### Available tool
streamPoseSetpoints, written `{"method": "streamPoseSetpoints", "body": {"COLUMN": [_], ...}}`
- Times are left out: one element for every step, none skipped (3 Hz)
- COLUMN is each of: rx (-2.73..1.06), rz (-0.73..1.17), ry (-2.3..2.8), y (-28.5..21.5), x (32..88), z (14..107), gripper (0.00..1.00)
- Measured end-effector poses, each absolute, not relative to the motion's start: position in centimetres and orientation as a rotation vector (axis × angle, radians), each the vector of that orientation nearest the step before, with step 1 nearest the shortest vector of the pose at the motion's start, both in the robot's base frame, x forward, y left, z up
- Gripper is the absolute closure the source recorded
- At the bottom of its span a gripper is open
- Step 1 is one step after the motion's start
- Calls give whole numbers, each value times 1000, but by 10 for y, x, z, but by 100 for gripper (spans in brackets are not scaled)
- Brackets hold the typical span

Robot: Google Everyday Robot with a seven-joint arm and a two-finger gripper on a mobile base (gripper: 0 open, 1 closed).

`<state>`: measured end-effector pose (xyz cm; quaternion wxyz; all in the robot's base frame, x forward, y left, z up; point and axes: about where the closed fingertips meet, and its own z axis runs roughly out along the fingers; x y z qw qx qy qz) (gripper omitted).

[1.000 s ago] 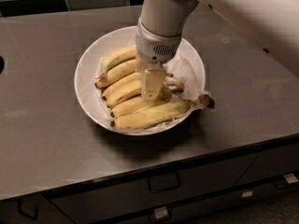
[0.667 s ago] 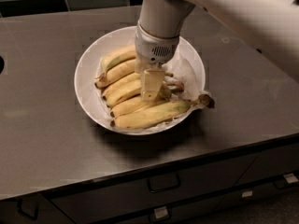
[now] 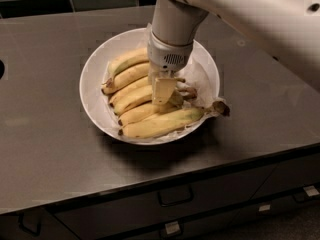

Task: Pick banana from white bowl

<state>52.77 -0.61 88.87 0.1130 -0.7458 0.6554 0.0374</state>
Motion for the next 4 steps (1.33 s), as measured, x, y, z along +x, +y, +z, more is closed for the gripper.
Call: {"method": "streamPoseSetpoints", "body": {"rx": [-2189,-2189,-2189,-2153], "rz": [111,111,111,112], "ry": [1926,1926,1926,1845], "y": [-6,-6,-6,-8], "x": [529,529,529,521], "z": [886,886,886,905], "gripper": [52,70,93,100]}}
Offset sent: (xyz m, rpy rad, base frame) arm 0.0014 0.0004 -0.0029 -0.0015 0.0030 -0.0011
